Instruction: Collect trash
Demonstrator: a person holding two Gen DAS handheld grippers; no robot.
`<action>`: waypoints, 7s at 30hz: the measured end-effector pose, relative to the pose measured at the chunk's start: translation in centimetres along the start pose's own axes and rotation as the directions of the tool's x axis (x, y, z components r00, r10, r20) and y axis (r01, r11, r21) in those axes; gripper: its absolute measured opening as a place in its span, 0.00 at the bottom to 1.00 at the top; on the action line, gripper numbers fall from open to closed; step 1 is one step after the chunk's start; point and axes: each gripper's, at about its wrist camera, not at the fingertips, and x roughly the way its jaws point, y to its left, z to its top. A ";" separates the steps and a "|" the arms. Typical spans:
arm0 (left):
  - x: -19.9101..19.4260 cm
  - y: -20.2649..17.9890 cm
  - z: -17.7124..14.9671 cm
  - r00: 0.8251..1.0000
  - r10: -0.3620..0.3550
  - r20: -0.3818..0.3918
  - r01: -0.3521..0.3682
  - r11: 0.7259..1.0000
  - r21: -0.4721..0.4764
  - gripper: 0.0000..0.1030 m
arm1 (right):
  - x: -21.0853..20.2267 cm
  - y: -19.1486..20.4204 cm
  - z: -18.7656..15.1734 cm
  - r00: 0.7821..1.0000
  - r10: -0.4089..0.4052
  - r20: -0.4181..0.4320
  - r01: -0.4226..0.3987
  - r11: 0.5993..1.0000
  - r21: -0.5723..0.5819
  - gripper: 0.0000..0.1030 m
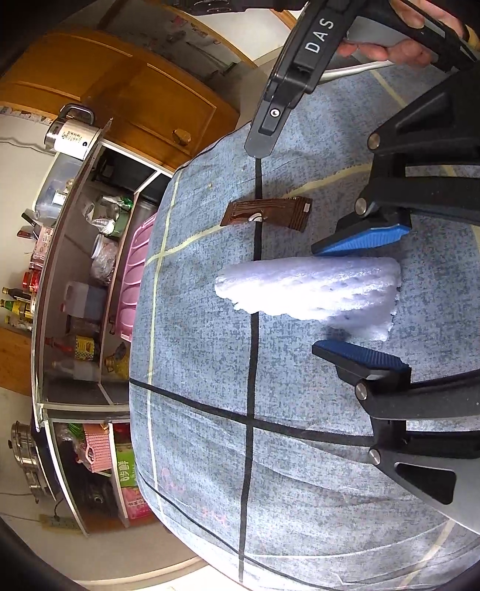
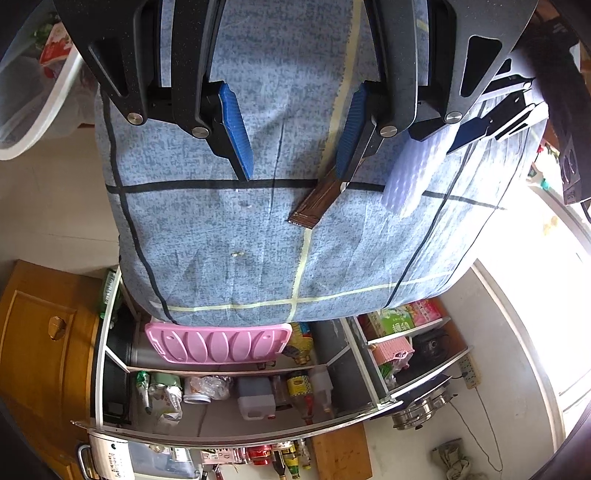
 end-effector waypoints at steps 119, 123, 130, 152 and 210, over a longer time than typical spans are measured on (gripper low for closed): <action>-1.9 -31.8 -9.9 0.945 -0.289 -0.153 0.326 0.876 0.356 0.31 | -17.6 -24.1 -15.4 0.955 -0.295 -0.019 0.289 0.918 0.272 0.20; -1.6 -31.7 -9.9 0.947 -0.279 -0.159 0.318 0.881 0.350 0.34 | -17.4 -24.3 -15.5 0.952 -0.304 -0.030 0.300 0.913 0.276 0.31; -1.9 -31.5 -9.9 0.949 -0.277 -0.151 0.313 0.885 0.345 0.49 | -18.1 -24.0 -15.5 0.952 -0.305 -0.010 0.295 0.912 0.286 0.43; -9.6 -28.8 -12.2 0.973 -0.225 0.058 0.183 0.896 0.405 0.49 | -23.6 -18.2 -18.1 0.929 -0.339 0.150 0.289 0.916 0.279 0.45; -16.8 -25.7 -17.5 0.967 -0.128 0.218 0.045 0.935 0.351 0.50 | -28.2 -10.7 -23.4 0.870 -0.384 0.310 0.309 0.913 0.265 0.48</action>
